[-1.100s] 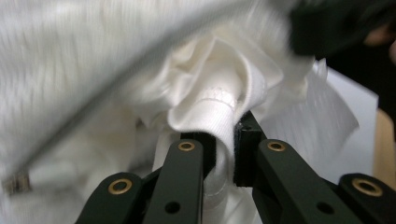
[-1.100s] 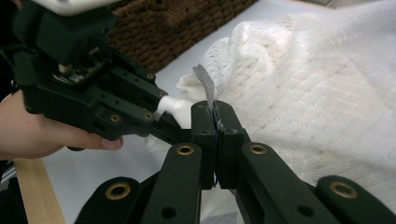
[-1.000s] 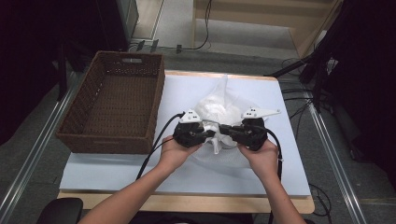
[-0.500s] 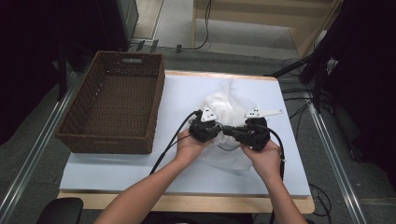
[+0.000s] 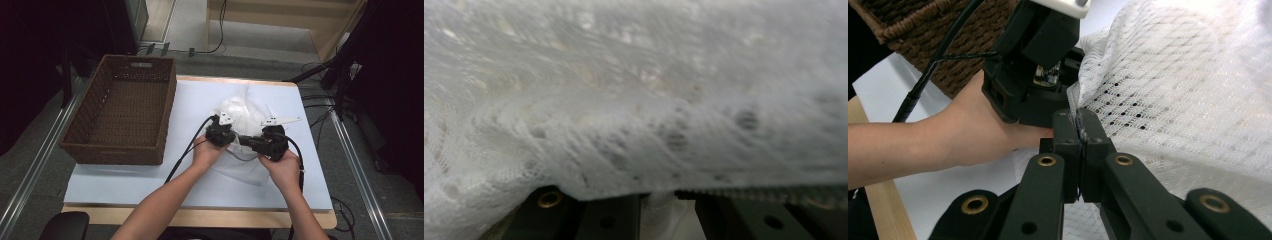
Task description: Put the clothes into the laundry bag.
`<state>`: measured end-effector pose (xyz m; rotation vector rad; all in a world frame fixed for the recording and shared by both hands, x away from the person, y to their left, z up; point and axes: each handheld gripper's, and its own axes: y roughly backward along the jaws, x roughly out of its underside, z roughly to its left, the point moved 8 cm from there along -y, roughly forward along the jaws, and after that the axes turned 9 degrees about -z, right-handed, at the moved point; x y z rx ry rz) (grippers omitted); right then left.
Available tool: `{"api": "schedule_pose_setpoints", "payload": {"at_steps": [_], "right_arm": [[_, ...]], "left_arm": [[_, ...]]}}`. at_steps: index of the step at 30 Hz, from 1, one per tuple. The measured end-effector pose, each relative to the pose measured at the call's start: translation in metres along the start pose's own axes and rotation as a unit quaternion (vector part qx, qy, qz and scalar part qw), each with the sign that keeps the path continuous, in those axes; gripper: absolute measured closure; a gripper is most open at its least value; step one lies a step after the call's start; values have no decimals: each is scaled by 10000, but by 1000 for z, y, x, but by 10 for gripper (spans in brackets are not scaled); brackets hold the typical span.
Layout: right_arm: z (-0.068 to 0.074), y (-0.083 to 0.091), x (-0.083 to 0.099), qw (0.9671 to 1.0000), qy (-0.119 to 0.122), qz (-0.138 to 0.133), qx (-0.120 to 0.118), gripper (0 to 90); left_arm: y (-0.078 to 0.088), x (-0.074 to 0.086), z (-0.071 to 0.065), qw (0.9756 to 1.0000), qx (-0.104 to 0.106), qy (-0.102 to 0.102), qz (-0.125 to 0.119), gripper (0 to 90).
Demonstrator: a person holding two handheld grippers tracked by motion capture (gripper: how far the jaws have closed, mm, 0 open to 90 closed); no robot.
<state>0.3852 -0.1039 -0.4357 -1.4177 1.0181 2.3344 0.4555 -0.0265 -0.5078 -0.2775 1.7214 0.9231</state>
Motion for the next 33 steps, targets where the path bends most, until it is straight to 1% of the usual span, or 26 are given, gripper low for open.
{"api": "schedule_pose_setpoints", "payload": {"at_steps": [2,5,7,10,12,13,14,16,18,19,21,23,25,27,30,33], "right_arm": [[-1,-1,2,10000,-16,38,-11,900],[-4,-3,4,10000,-39,87,-7,900],[-6,-5,6,9999,-53,125,13,900],[-9,-7,8,9998,-94,188,42,900],[-11,-8,10,9997,-127,206,34,900],[-11,-8,10,9997,-126,213,41,900],[-12,-8,10,9997,-117,222,49,900],[-13,-8,11,9996,-144,228,77,900],[-15,-7,12,9995,-179,238,103,900],[-17,-7,12,9995,-181,247,102,900],[-19,-6,14,9994,-208,266,115,900],[-21,-6,13,9993,-222,253,130,900],[-23,-6,13,9993,-235,244,157,900],[-23,-5,13,9993,-234,247,178,900],[-23,-5,13,9993,-227,236,194,900],[-23,-5,13,9993,-213,223,210,900]], "left_arm": [[-3,2,2,9999,-99,-18,33,839],[-6,2,4,9998,-188,-9,98,838],[-9,2,5,9997,-220,83,113,838],[-12,2,7,9994,-291,146,107,837],[-14,3,9,9989,-343,299,64,837],[-15,3,10,9989,-327,331,54,836],[-15,3,11,9987,-294,404,35,835],[-14,2,10,9987,-254,437,50,831],[-8,-1,9,9986,-107,513,30,823],[-5,-2,8,9987,-11,506,-4,817],[1,-4,7,9992,87,382,-43,810],[8,-6,5,9997,138,219,-6,796],[14,-8,2,9996,226,175,-31,753],[21,-9,-1,9995,292,79,-24,692],[32,-9,-4,9990,420,134,37,575],[45,-9,-8,9986,525,102,34,511]]}}
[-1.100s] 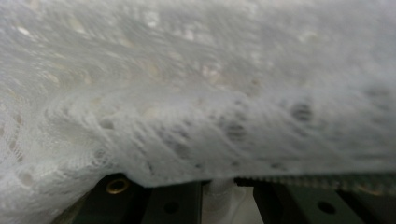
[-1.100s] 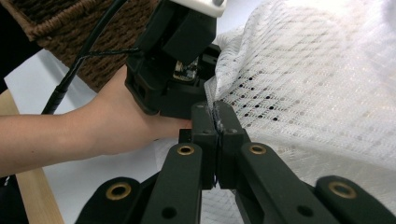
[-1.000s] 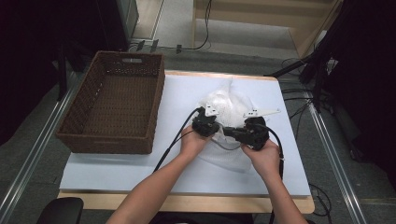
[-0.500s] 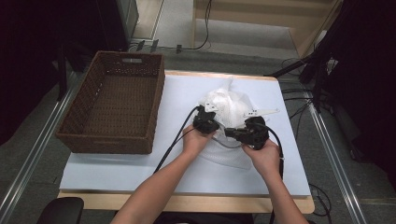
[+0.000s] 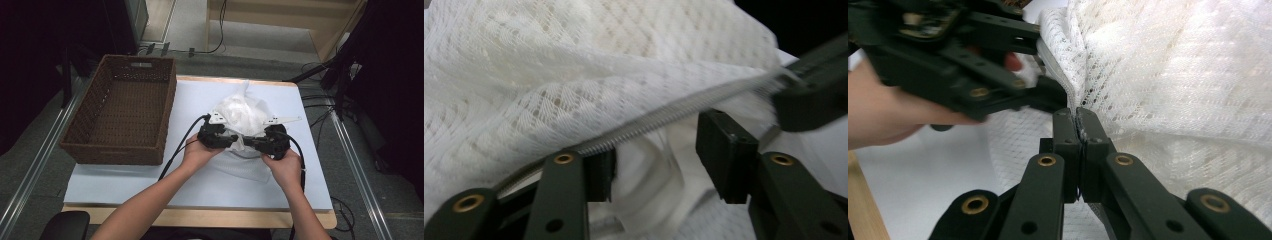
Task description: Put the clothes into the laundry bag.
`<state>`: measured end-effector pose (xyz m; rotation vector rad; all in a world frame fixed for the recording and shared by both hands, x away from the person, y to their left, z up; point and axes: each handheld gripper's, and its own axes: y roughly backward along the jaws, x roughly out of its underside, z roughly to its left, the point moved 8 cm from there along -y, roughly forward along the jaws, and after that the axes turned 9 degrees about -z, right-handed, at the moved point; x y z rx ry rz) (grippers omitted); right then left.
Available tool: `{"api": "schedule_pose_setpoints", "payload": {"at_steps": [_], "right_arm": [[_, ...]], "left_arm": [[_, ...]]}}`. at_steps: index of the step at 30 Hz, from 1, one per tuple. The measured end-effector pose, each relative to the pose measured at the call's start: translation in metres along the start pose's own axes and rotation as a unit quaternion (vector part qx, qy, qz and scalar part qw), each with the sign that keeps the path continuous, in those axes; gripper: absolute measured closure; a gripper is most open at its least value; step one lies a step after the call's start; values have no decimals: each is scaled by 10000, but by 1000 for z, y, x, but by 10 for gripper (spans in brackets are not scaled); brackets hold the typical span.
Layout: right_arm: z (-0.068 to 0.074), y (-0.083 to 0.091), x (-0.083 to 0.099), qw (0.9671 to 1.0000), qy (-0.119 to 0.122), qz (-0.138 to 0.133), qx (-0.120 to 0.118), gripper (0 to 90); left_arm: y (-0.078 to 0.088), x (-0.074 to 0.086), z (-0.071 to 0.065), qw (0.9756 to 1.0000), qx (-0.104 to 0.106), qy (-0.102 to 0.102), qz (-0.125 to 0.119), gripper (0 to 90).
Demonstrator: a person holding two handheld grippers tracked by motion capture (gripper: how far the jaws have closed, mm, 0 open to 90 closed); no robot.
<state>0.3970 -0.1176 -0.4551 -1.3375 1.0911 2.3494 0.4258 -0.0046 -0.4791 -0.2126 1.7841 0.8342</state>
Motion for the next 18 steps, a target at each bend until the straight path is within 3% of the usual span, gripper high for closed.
{"api": "schedule_pose_setpoints", "payload": {"at_steps": [2,3,9,15,18], "right_arm": [[0,0,0,10000,-12,-9,0,900],[0,0,0,10000,-13,-6,-3,900],[0,1,-1,10000,-12,-17,-19,900],[2,0,-1,10000,-5,-11,-5,900],[2,0,-1,10000,22,-10,-11,900]], "left_arm": [[5,0,-3,10000,59,25,11,464],[12,2,-7,9999,96,-70,54,448],[27,17,-9,9995,17,-248,169,394],[23,35,-3,9990,-75,-224,368,383],[13,39,-3,9984,-178,-306,435,439]]}}
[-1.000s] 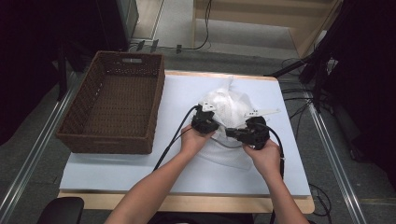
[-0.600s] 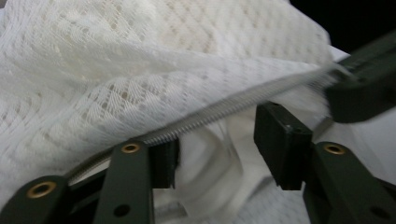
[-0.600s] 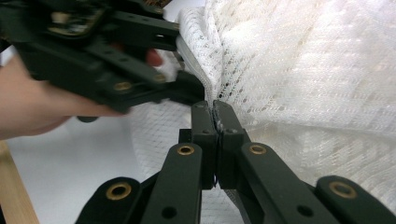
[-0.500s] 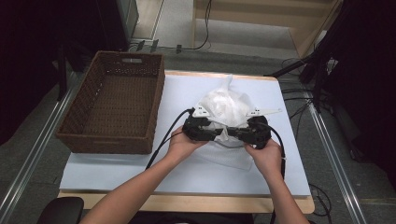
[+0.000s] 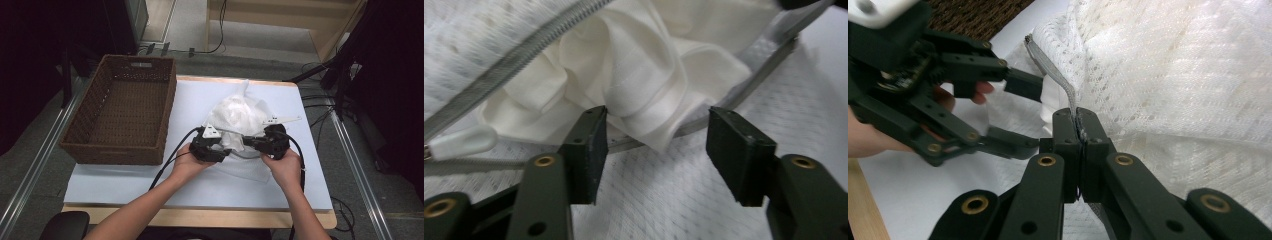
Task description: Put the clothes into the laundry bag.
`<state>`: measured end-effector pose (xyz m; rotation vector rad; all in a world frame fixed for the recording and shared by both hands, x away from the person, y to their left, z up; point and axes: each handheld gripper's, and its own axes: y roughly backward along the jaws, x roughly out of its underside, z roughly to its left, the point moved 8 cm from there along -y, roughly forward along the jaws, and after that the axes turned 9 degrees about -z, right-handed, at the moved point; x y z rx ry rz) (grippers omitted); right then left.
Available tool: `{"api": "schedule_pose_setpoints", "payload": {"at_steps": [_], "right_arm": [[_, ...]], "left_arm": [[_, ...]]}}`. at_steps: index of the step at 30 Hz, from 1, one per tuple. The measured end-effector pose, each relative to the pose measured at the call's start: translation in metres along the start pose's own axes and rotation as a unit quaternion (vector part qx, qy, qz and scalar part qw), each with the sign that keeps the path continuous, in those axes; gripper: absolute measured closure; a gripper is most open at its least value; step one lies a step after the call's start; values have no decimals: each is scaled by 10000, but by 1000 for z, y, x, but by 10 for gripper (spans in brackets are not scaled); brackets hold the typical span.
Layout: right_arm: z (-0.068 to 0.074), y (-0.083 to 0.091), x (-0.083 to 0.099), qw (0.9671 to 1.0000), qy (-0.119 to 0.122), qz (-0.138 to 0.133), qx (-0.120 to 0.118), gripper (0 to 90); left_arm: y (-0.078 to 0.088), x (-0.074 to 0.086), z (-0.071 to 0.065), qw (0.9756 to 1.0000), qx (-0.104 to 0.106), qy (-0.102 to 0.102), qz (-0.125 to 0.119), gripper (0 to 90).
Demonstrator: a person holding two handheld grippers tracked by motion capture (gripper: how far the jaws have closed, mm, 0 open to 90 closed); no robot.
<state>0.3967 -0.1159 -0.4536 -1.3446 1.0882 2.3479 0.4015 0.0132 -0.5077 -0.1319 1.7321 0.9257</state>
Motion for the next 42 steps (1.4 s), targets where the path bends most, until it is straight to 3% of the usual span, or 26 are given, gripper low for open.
{"api": "schedule_pose_setpoints", "payload": {"at_steps": [5,7,9,11,16,18,20,28,30,39,42], "right_arm": [[0,0,0,10000,-12,-1,-11,900],[0,0,-1,10000,-19,-17,-16,900],[2,2,-3,10000,-31,-86,-29,900],[5,6,-8,9998,17,-190,-70,900],[15,17,-20,9985,148,-518,-137,900],[18,19,-22,9982,202,-553,-133,900],[18,19,-22,9982,222,-543,-131,900],[14,23,-23,9978,-49,-634,-198,900],[11,24,-22,9978,-70,-622,-221,900],[9,18,-12,9991,-42,-338,-270,900],[9,16,-10,9991,-80,-309,-284,900]], "left_arm": [[-17,2,3,9998,-160,85,24,666],[-26,0,7,9994,-294,201,11,786],[-33,-3,7,9991,-264,321,92,854],[-34,-9,4,9990,-199,403,28,868],[-34,-35,-10,9987,-131,315,-391,872],[-38,-39,-13,9985,-219,216,-453,872],[-44,-40,-15,9980,-254,271,-514,872],[-64,-47,-8,9971,-407,323,-548,871],[-68,-54,-3,9955,-463,509,-653,871],[-87,-43,12,9962,-595,542,-335,870],[-90,-40,16,9959,-571,636,-292,867]]}}
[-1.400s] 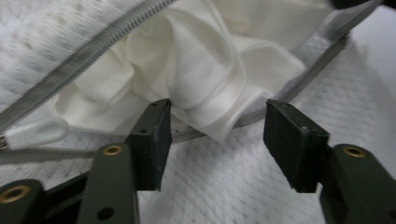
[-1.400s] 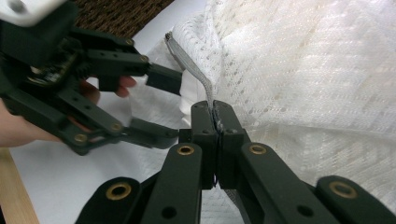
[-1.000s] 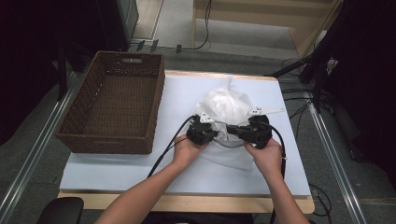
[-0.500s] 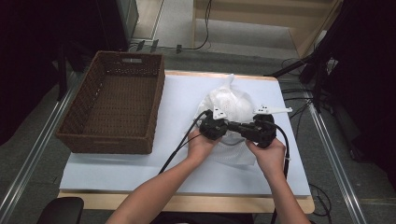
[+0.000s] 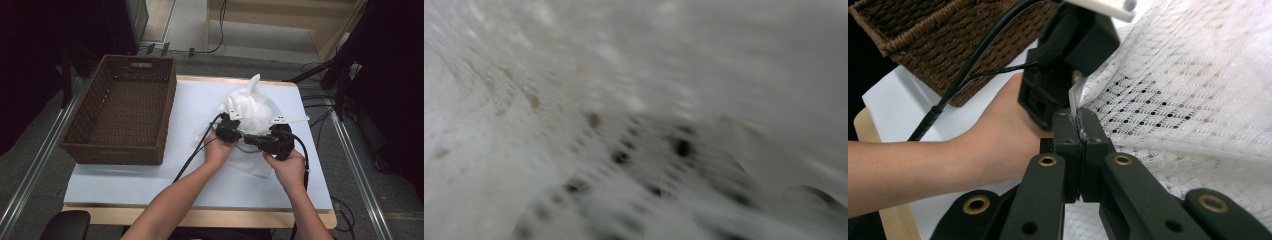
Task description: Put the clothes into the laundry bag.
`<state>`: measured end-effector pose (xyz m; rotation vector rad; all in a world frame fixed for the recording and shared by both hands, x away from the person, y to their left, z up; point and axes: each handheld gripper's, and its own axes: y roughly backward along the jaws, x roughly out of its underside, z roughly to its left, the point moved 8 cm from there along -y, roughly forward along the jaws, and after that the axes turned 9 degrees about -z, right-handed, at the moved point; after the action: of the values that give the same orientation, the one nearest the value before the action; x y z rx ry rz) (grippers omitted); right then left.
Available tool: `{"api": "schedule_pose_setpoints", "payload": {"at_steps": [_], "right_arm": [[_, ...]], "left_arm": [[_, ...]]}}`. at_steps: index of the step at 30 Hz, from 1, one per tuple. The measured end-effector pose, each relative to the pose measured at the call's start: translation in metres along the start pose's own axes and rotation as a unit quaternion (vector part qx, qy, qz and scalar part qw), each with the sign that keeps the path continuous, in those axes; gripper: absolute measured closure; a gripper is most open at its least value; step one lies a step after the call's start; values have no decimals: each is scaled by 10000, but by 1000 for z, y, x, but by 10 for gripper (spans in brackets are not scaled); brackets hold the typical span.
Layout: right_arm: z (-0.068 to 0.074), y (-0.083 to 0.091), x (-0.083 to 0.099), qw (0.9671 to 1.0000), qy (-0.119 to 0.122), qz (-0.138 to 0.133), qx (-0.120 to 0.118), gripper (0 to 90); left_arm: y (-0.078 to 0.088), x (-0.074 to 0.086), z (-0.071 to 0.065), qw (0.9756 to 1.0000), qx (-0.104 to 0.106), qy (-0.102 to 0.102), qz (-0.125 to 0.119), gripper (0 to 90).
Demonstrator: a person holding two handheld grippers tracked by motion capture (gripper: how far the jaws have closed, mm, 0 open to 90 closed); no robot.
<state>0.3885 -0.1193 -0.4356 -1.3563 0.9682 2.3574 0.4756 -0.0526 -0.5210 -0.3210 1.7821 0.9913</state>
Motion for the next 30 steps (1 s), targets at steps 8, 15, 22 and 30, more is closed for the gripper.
{"api": "schedule_pose_setpoints", "payload": {"at_steps": [8,15,22,30], "right_arm": [[-6,-4,8,9998,-155,69,-51,900],[-16,-7,15,9997,-188,154,30,900],[-16,-8,15,9997,-181,148,50,900],[-15,-8,14,9996,-211,147,70,900]], "left_arm": [[-3,1,6,9998,153,62,115,861],[19,-2,2,9988,487,50,-4,798],[52,-4,2,9976,676,-146,-71,685],[81,1,5,9970,733,-240,-35,511]]}}
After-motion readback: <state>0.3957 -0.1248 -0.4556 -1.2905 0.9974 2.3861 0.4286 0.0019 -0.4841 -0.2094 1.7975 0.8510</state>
